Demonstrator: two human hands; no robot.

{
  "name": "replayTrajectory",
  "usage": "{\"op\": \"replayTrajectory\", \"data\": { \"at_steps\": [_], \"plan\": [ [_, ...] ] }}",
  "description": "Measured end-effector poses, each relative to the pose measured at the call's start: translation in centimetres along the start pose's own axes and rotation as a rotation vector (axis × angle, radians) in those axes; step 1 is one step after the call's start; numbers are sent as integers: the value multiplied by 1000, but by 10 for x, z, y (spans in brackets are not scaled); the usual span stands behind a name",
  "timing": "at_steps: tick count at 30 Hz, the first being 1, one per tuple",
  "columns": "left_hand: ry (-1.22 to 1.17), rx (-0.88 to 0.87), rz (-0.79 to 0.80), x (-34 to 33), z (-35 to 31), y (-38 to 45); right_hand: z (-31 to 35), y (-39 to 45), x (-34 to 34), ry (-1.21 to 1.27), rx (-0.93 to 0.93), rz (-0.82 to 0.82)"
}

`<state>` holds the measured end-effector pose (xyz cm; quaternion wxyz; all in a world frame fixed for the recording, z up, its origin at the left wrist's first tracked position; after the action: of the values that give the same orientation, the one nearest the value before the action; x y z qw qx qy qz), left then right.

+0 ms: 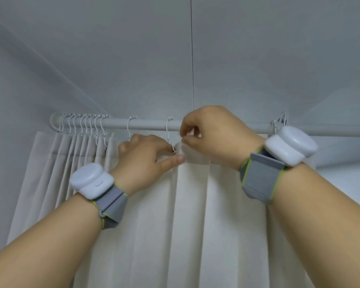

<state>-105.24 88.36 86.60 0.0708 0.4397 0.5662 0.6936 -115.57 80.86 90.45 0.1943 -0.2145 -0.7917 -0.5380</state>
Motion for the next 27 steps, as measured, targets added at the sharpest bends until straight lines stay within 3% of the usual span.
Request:
{"op": "replayTrajectory", "data": {
  "at_steps": [3,8,12,15,17,21,24,27],
  "plan": [
    [-199,56,-207,10,5,-4,4,20,7,-36,9,-79],
    [-154,145,-465,14,-3,-20,-12,47,-23,-5,-156,219],
    [-52,48,-586,19,-15,-28,-10,52,-34,16,-104,257],
    [127,-90,-613,16,-35,-41,-16,53,-37,46,-77,226],
    [109,-195,-608,8,-42,-51,-18,55,-38,30,-62,226],
    [-170,-107,-436,-10,-24,-34,-23,57,-39,-14,-14,322],
    [-335,-65,-443,-8,-26,-19,-26,57,-38,4,25,364],
    [-744,66,-429,-12,-14,-5,-29,57,-37,80,21,332]
  ]
}}
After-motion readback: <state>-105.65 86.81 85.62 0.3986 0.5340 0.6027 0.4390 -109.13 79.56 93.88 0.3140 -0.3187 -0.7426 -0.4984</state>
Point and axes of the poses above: each hand's wrist, its own y-axis towards the middle knuckle, its own x-axis out of the back of the hand, z = x × y, the point moved 10 cm from there along y, towards the middle knuckle, and after that the axes turned 9 degrees about z, right-handed, at the moved point
